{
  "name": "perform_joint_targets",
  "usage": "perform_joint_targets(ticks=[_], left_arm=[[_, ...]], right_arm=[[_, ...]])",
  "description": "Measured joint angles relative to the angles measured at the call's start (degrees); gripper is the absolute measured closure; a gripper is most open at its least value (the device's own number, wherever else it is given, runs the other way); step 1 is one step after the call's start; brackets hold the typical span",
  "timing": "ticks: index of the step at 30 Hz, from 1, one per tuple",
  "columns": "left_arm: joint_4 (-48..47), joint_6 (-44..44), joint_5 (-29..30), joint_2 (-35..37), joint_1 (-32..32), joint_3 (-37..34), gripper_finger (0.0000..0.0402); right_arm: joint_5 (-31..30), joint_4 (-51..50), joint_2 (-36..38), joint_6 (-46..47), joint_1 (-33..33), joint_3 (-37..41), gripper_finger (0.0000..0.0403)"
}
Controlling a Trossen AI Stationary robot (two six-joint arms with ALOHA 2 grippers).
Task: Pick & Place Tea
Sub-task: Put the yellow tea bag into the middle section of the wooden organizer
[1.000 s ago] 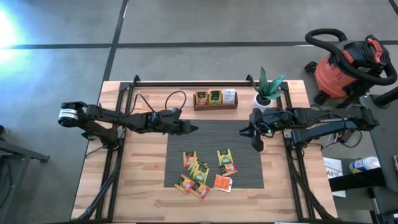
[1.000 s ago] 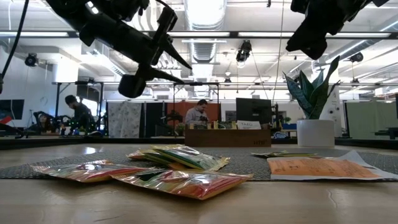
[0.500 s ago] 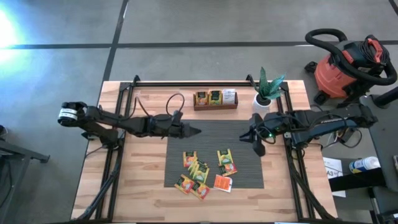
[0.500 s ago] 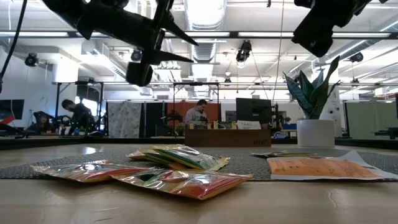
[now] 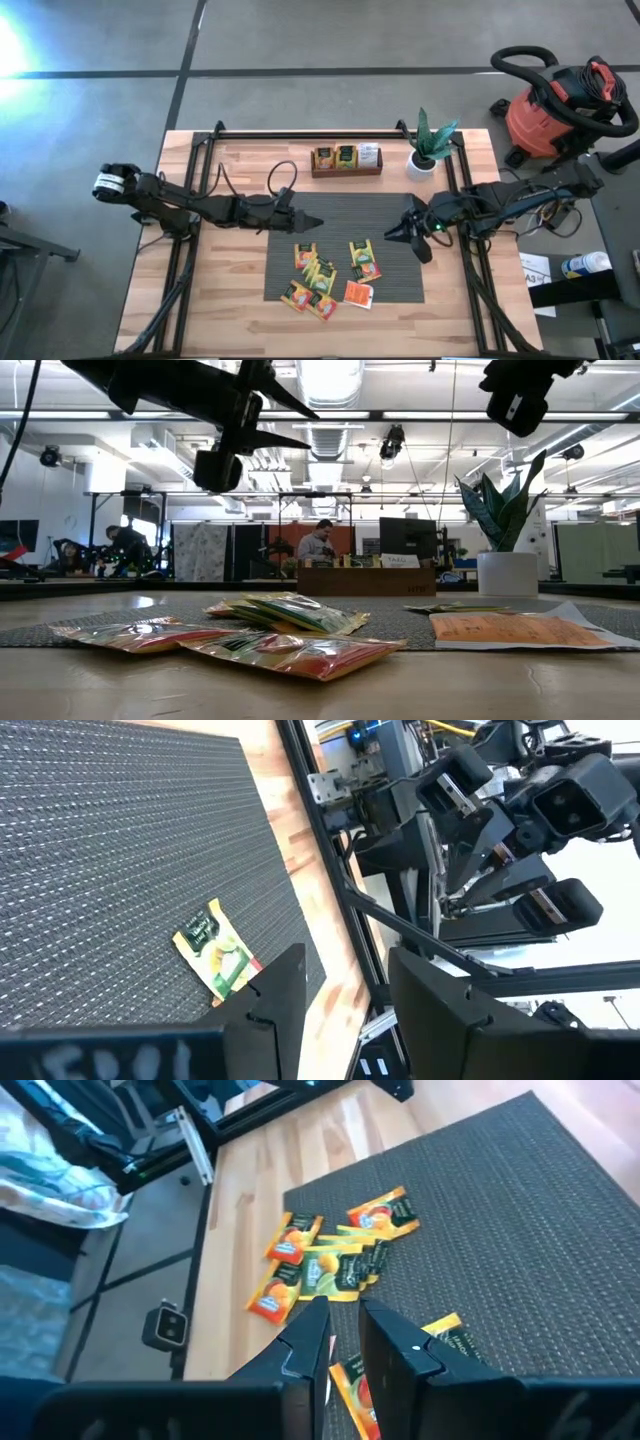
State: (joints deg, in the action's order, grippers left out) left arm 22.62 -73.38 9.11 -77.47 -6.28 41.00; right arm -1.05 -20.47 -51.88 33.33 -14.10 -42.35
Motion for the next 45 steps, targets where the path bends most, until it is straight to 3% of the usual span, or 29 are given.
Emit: perform_joint_targets(ticks=[14, 45], left_arm=[[0.09, -0.17, 0.02, 0.00, -1.49, 0.50, 0.0264], [0.08, -0.11, 1.53, 0.00, -2.45, 0.52, 0.0264]], right_arm=[[-7.95, 0.05, 0.00, 5.53, -6.53, 0.76, 0.0346], [-8.10, 0.09, 0.00, 5.69, -6.79, 0.77, 0.0346]])
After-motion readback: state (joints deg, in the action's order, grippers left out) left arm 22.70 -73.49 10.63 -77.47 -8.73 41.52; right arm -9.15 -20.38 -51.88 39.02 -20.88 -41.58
